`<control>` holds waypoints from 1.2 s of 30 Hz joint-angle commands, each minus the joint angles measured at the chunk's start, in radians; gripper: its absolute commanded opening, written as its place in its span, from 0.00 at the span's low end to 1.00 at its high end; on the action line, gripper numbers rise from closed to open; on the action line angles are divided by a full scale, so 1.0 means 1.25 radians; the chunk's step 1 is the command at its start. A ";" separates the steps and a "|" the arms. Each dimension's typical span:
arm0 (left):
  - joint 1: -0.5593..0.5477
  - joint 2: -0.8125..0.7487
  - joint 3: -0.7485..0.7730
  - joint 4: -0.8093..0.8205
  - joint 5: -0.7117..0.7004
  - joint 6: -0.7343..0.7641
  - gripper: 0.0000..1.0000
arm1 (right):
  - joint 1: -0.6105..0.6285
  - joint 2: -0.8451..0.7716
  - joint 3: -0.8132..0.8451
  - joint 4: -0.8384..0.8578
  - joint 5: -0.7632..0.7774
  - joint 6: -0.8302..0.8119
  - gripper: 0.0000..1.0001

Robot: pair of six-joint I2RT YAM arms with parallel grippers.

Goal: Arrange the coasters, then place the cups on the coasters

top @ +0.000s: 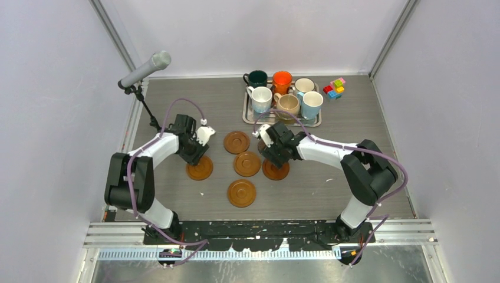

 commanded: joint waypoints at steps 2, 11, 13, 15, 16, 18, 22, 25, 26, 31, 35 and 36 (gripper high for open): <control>-0.007 0.066 0.076 0.022 0.060 -0.053 0.40 | -0.062 0.054 -0.012 -0.015 0.109 -0.036 0.71; -0.030 0.104 0.114 0.050 0.020 -0.096 0.39 | -0.119 0.052 -0.002 -0.015 0.096 -0.049 0.68; -0.030 0.097 0.124 0.025 0.028 -0.097 0.43 | -0.119 0.043 0.001 -0.021 0.085 -0.047 0.68; -0.030 0.077 0.129 -0.005 0.054 -0.096 0.50 | -0.119 0.026 0.009 -0.032 0.062 -0.038 0.69; -0.031 0.063 0.131 -0.020 0.071 -0.096 0.55 | -0.119 0.016 0.015 -0.041 0.044 -0.030 0.70; -0.031 0.027 0.133 -0.047 0.105 -0.093 0.63 | -0.119 -0.014 0.027 -0.060 0.007 -0.015 0.73; -0.031 -0.048 0.143 -0.088 0.144 -0.103 0.75 | -0.116 -0.097 0.056 -0.100 -0.088 0.015 0.82; -0.031 -0.098 0.147 -0.115 0.169 -0.108 0.80 | -0.091 -0.154 0.073 -0.121 -0.164 0.033 0.83; -0.031 -0.109 0.146 -0.120 0.178 -0.109 0.82 | -0.071 -0.167 0.078 -0.126 -0.178 0.034 0.83; -0.032 -0.128 0.141 -0.131 0.189 -0.140 0.85 | 0.066 -0.149 0.104 -0.129 -0.177 0.051 0.83; -0.031 -0.135 0.127 -0.122 0.188 -0.170 0.85 | 0.128 -0.089 0.123 -0.129 -0.178 0.058 0.80; -0.031 -0.138 0.121 -0.119 0.188 -0.172 0.85 | 0.145 -0.075 0.132 -0.132 -0.173 0.059 0.79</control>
